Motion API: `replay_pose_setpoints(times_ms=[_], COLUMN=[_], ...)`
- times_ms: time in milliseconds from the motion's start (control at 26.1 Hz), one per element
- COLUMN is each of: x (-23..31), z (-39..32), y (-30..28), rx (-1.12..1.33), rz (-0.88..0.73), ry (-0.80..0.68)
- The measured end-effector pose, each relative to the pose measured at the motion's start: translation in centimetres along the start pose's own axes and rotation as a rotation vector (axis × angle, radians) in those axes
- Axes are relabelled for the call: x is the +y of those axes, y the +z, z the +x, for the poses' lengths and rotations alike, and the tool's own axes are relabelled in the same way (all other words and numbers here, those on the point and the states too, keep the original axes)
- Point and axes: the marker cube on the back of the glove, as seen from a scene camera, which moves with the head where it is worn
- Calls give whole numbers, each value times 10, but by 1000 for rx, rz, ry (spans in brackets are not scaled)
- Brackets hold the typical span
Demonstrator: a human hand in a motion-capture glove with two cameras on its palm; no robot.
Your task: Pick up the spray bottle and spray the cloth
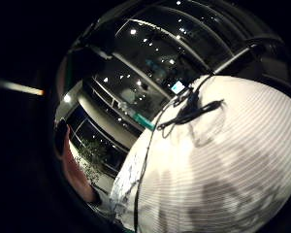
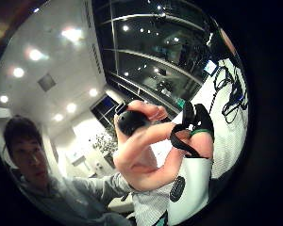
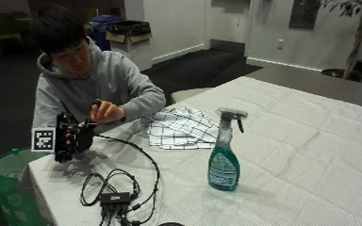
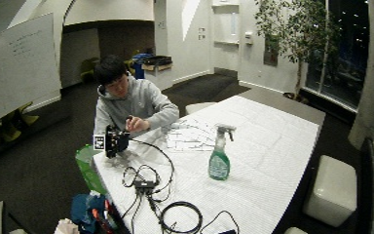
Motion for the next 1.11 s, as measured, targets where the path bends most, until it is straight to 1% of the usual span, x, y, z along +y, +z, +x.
replay_pose_setpoints(times_ms=[230,575,996,1111], x=[-1,-1,-2,-3], z=[1,5,-4,-4], y=[3,0,-7,-6], rx=[15,20,36,32], rz=[-2,-8,20,19], ry=[-21,18,-89,-97])
